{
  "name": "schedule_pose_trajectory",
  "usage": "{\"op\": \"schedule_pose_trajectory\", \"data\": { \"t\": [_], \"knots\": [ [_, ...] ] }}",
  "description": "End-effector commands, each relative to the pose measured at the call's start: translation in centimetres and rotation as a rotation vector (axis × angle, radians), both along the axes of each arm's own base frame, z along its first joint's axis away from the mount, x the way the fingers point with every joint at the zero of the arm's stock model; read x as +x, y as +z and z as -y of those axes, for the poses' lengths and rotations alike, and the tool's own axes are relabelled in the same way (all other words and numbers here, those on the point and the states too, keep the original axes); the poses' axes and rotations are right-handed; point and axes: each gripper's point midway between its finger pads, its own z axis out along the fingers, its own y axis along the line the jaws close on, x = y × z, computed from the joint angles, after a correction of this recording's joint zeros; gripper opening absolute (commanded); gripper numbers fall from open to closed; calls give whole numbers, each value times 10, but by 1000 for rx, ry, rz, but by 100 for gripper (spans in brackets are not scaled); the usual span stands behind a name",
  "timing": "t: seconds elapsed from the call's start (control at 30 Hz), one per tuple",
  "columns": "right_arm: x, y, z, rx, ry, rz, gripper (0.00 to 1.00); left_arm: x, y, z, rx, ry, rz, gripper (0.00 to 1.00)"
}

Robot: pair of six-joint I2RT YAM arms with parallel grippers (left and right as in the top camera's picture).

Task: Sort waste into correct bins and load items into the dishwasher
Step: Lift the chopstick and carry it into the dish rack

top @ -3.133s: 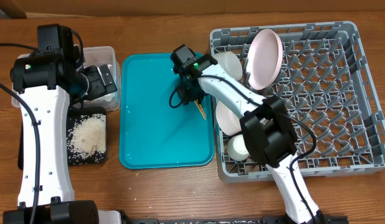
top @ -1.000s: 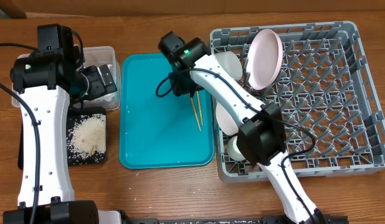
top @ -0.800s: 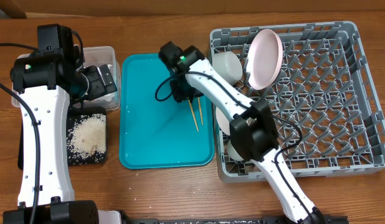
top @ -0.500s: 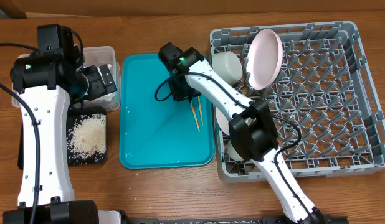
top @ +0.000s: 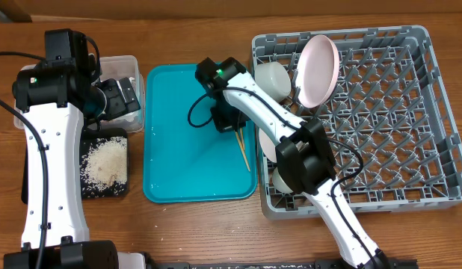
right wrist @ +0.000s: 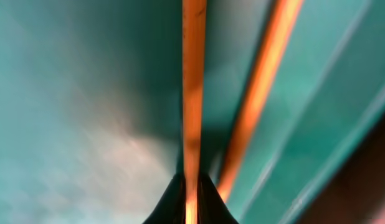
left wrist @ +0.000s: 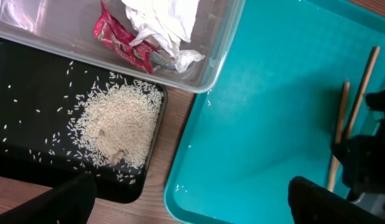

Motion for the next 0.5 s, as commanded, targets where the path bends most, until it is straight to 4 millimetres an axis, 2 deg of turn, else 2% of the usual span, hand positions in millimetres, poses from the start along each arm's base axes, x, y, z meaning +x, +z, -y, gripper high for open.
{"op": "schedule_pose_trajectory", "data": {
  "t": [0.0, 0.2, 0.23, 0.33, 0.47],
  "knots": [
    [9, 55, -13, 77, 13, 84, 4, 1, 4, -3, 14, -2, 12, 100],
    [-1, 166, -27, 296, 19, 199, 4, 1, 4, -3, 14, -2, 12, 100],
    [-5, 198, -23, 338, 18, 254, 4, 1, 4, -3, 14, -2, 12, 100],
    [-10, 236, -14, 385, 9, 323, 4, 1, 4, -3, 14, -2, 12, 100],
    [-17, 274, 3, 403, -30, 415, 4, 1, 4, -3, 14, -2, 12, 100]
  ]
}}
